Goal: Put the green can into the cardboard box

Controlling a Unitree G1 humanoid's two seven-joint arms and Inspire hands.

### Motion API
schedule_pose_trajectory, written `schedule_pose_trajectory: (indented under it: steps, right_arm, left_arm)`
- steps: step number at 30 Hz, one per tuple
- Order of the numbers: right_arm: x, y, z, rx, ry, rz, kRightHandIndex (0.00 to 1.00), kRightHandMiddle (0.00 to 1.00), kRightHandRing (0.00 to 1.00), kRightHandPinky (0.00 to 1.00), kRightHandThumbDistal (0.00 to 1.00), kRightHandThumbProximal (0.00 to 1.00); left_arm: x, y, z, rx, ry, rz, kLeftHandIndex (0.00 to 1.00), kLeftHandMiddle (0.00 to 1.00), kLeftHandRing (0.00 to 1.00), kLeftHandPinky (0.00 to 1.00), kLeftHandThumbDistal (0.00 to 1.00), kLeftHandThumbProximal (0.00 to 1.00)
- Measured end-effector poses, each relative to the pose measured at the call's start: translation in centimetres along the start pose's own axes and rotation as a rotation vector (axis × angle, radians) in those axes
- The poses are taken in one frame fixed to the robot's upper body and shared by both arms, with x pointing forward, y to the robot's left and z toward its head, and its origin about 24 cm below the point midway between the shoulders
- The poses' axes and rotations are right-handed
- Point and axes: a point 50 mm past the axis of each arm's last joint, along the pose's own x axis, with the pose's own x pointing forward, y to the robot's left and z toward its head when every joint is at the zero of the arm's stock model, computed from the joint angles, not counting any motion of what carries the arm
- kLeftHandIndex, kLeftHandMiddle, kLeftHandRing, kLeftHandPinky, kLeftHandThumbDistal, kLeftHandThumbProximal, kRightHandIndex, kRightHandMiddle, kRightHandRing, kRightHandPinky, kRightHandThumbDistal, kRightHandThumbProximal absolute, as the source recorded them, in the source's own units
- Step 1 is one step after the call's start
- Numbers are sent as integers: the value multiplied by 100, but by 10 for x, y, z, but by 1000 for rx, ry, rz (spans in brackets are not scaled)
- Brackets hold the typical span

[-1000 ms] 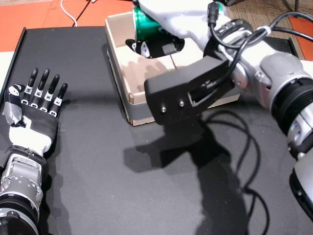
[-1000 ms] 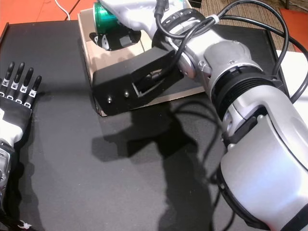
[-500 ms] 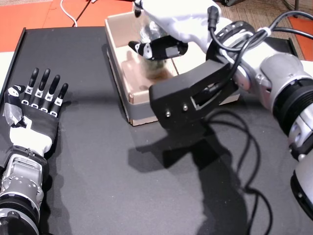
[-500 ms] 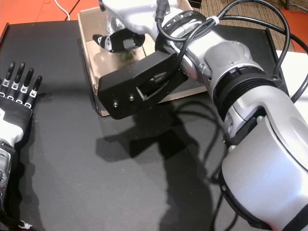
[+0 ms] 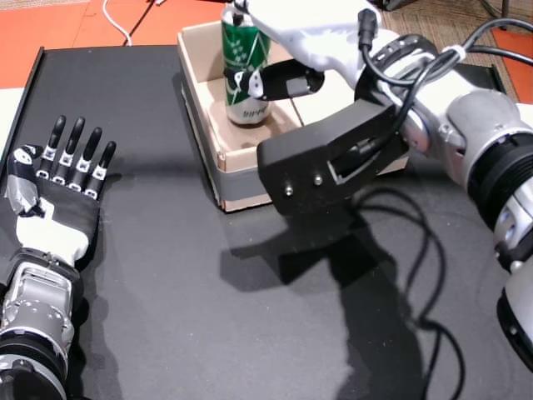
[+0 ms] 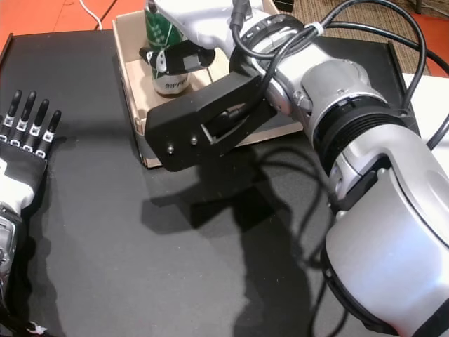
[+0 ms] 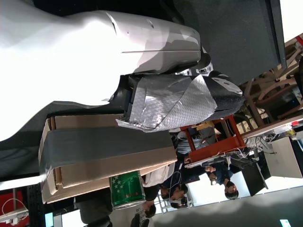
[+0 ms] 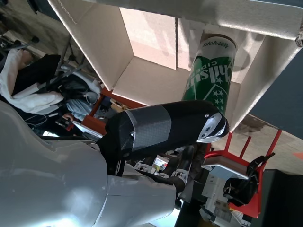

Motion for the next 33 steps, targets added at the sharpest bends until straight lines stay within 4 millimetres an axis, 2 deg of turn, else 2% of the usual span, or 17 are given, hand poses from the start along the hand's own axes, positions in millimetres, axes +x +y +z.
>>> schedule_pose_trajectory:
  steps: [2,4,6,8,11,14,16,18,19,21,23,24,26,27,29,33]
  right_arm:
    - [0,0,0,0,4,1,76,77,81,80,72,69]
    - [0,-1,-1,15,11,-7,74,71,80,81,72,63]
    - [0,-3,-3,51,24,-35,72,66,79,83,67,67]
    - [-1,-7,-5,92,33,-87,72,65,78,83,66,65]
    - [-2,-13,-10,140,47,-173,70,67,80,82,69,65]
    - [-5,-21,-15,183,74,-294,72,73,85,84,65,51]
    - [-6,-27,-18,237,92,-369,72,75,89,87,70,53]
    - [-7,-33,-20,282,110,-449,69,77,93,91,76,41]
    - [-8,-36,-21,297,116,-491,68,80,94,93,79,40]
    - [-10,-40,-23,313,122,-563,73,82,96,95,79,49]
    - [-13,-45,-26,311,132,-649,80,83,98,98,75,69]
    - [-15,-47,-28,305,139,-695,81,85,99,99,75,72]
    - [-20,-51,-32,291,160,-793,83,90,100,100,69,79]
    - [-22,-52,-35,284,169,-829,84,91,100,100,67,81]
    - [-26,-54,-39,277,183,-889,85,92,100,100,77,72]
    - [-35,-54,-44,316,174,-982,79,90,100,100,74,64]
  left_arm:
    - [0,0,0,0,0,0,68,59,68,75,0,94]
    - [0,0,0,0,0,0,68,59,67,76,0,94]
    - [0,0,0,1,0,0,68,58,66,78,0,95]
    - [0,0,0,5,1,2,69,58,66,79,0,96]
    - [0,0,1,12,-1,5,69,58,67,81,0,97]
    - [0,0,2,13,-3,5,69,57,67,79,0,96]
    - [0,0,2,13,-5,6,69,58,67,78,0,95]
    - [0,0,3,14,-5,6,68,58,68,80,0,96]
    - [0,0,3,14,-6,7,68,57,68,81,0,97]
    - [1,0,3,15,-6,8,67,58,69,81,0,98]
    - [1,1,4,16,-6,8,69,59,68,81,0,98]
    - [1,1,4,15,-5,9,70,59,68,81,0,99]
    - [1,1,5,15,-6,11,70,59,68,81,0,99]
    - [1,1,6,16,-7,12,70,59,68,81,0,99]
    - [1,1,6,17,-8,13,70,59,68,80,0,99]
    - [1,1,6,19,-7,12,71,58,67,83,0,100]
